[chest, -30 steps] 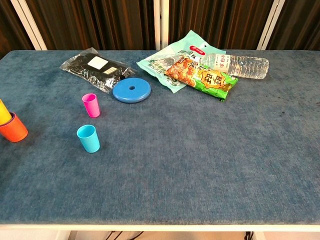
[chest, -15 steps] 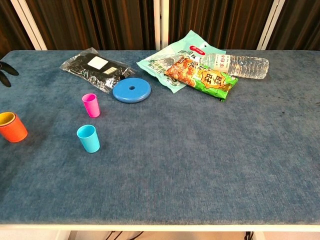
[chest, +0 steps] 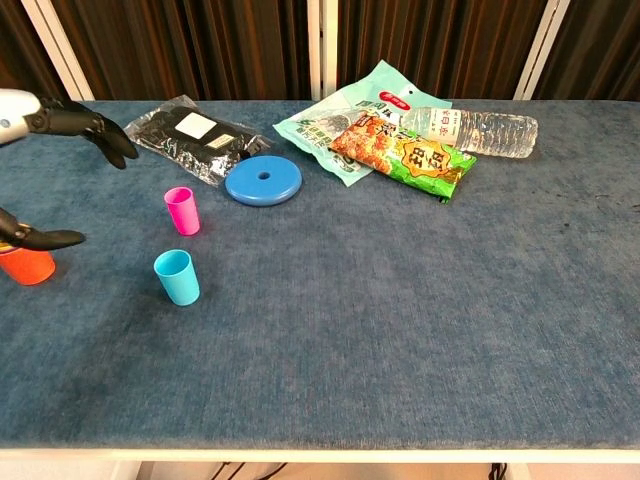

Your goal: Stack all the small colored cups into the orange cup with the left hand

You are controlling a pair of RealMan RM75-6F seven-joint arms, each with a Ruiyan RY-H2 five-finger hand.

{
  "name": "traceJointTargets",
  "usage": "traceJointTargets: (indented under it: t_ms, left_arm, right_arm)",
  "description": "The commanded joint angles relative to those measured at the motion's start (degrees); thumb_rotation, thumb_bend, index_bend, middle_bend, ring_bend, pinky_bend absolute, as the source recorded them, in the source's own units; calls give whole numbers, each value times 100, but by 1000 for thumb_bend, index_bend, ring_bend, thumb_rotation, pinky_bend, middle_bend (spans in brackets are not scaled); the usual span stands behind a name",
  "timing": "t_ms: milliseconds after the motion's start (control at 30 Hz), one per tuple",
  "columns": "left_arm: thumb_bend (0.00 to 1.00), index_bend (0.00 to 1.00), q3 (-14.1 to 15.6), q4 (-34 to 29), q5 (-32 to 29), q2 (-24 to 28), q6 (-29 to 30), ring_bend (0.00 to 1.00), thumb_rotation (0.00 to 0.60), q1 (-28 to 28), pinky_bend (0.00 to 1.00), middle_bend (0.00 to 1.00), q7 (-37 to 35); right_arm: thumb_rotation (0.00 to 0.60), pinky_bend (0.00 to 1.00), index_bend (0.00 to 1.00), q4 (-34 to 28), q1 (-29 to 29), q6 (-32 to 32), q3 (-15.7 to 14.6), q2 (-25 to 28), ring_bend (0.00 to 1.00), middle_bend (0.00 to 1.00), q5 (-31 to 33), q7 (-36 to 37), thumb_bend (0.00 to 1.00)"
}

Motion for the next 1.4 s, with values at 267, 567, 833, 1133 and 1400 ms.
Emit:
traceJointTargets:
  t_ms: [267, 567, 833, 1133, 1400]
  left_arm:
    - [221, 256, 31, 658, -291, -938, -530, 57, 600, -375, 0, 247, 921]
    - [235, 297, 21, 1027, -573, -1208, -612, 57, 600, -440, 0, 270, 1004]
    - [254, 378, 16, 1533, -409, -1430, -616, 77, 600, -500, 0, 377, 722]
    - [254, 403, 17, 1750, -268, -1529, -612, 87, 600, -524, 0, 408, 412]
    - [263, 472, -69, 1852, -303, -1642, -576, 111, 600, -530, 10, 450, 216]
  right_arm:
    - [600, 0, 0, 72, -40, 15, 6, 11, 0, 0, 62, 132, 282]
    - [600, 0, 0, 165, -45, -49, -4, 3, 0, 0, 121, 240, 282]
    - [600, 0, 0, 244, -50, -128, 6, -17, 0, 0, 228, 360, 282]
    - [600, 0, 0, 359, -16, -206, 3, -57, 0, 0, 215, 504, 283]
    - [600, 0, 0, 386, -22, -233, 4, -58, 0, 0, 253, 532, 283]
